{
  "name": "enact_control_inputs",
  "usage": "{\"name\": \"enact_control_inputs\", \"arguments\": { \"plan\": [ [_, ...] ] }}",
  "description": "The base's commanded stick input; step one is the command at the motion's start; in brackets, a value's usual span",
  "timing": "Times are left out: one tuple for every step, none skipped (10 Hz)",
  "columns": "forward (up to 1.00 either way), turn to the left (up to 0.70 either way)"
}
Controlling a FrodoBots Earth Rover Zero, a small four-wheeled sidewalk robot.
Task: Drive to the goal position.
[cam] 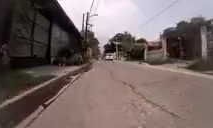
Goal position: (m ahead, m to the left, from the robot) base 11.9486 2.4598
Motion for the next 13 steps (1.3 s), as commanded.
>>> {"name": "enact_control_inputs", "arguments": {
  "plan": [
    [0.85,0.14],
    [0.85,0.05],
    [0.85,0.0],
    [0.85,0.0],
    [0.85,0.0],
    [0.85,0.0],
    [0.85,0.0],
    [0.85,0.0],
    [0.85,0.0],
    [0.85,0.0],
    [0.85,0.0],
    [0.85,0.0],
    [0.85,0.0]
  ]
}}
